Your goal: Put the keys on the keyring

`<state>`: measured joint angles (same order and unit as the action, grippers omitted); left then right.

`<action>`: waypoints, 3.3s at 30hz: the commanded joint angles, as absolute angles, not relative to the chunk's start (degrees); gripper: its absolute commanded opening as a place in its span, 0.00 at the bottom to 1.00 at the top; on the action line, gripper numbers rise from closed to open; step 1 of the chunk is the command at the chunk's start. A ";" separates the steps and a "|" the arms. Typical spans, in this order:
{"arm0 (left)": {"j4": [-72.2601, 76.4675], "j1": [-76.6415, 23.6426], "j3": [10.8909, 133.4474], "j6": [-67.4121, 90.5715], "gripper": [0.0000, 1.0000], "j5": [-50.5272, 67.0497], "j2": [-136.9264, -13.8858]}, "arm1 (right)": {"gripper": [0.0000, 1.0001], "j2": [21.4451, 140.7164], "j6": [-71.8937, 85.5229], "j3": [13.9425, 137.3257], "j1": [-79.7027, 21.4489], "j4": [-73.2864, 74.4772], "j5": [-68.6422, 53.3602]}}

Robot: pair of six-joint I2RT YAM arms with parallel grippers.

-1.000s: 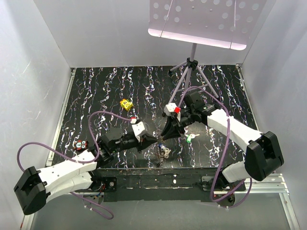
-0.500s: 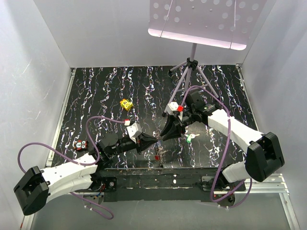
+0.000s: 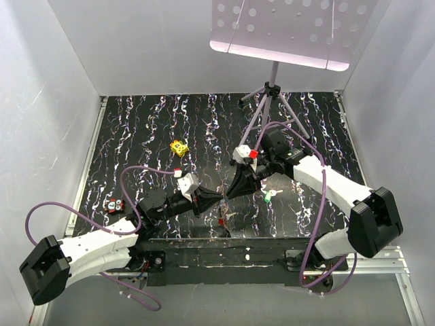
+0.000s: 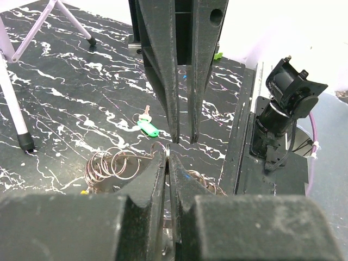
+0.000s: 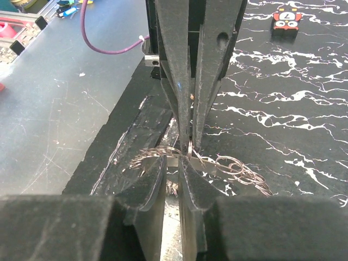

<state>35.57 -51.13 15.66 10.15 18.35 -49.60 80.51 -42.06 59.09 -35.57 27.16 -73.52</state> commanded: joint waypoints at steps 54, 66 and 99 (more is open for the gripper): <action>39.91 -51.33 15.29 10.81 0.00 14.06 -47.64 | 0.26 82.18 -35.86 58.97 -37.79 21.80 -72.77; 38.67 -51.33 14.85 10.20 0.00 11.16 -46.58 | 0.29 82.62 -37.00 59.41 -38.58 23.38 -73.74; 36.83 -51.42 14.33 10.99 0.00 8.97 -45.09 | 0.01 83.50 -29.88 59.85 -39.81 18.80 -72.42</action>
<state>36.29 -51.35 14.44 11.40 12.34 -47.29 83.66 -28.51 58.54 -38.35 16.80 -68.34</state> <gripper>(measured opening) 0.030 0.023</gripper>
